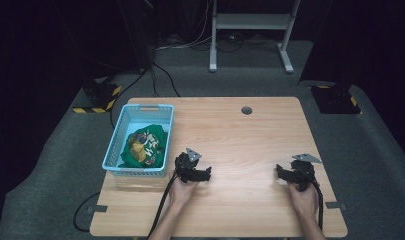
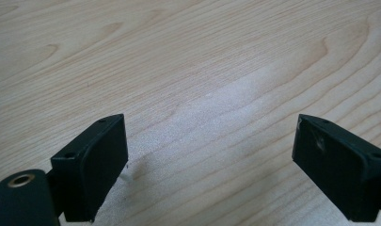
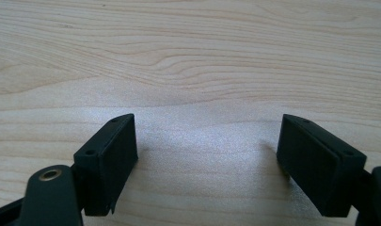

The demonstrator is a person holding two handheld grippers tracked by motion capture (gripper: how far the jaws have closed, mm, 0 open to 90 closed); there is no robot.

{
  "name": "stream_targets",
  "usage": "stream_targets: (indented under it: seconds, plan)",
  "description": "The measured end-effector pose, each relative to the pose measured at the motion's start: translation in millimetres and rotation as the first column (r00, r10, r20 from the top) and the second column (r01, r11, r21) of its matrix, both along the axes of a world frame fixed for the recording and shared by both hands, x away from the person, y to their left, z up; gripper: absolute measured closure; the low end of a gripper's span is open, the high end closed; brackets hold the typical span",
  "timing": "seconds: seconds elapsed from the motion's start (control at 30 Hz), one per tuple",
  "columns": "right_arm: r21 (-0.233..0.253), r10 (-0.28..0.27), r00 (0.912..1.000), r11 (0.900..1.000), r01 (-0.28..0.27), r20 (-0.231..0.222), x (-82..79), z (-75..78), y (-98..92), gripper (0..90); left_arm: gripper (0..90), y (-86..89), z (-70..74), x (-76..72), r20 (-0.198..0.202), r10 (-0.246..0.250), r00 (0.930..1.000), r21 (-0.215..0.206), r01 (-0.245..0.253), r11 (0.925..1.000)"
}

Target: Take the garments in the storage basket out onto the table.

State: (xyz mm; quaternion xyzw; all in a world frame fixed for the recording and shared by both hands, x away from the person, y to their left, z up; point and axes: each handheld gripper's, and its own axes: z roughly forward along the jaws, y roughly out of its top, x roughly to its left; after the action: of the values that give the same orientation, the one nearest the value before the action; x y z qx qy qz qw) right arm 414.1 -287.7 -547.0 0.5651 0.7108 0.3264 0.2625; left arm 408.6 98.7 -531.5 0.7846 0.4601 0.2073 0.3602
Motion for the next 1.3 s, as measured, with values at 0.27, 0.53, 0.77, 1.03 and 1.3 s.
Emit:
stream_targets:
  seconds: [0.27, 0.53, 0.77, 1.03, 1.3]
  plan:
    - [-0.001, -0.001, 1.0000, 1.000, 0.001, 0.001, 0.1, 0.0, -0.3, 20.5, 11.0, -1.6, 7.9, -2.0, 0.006, -0.017, 0.9998, -0.016, 0.017, 0.9997]
    - [0.000, -0.003, 1.0000, 1.000, 0.003, 0.001, 0.2, 0.0, -0.3, 20.5, 11.3, -3.1, 19.9, -6.5, 0.019, -0.017, 0.9997, -0.009, 0.017, 0.9998]
    - [0.001, -0.008, 1.0000, 1.000, 0.008, 0.001, 0.4, 0.0, -0.2, 20.6, 11.3, -1.1, 28.0, -7.6, 0.013, 0.010, 0.9999, -0.007, -0.010, 0.9999]
    - [0.003, -0.014, 0.9999, 1.000, 0.014, -0.001, 0.8, 0.1, -0.1, 20.6, 12.3, 1.4, 34.7, -7.8, 0.007, 0.018, 0.9998, -0.036, -0.017, 0.9992]
    - [0.002, -0.014, 0.9999, 1.000, 0.014, -0.001, 0.8, 0.1, -0.2, 20.6, 12.4, 5.6, 44.3, -8.6, 0.008, 0.016, 0.9998, -0.054, -0.016, 0.9984]
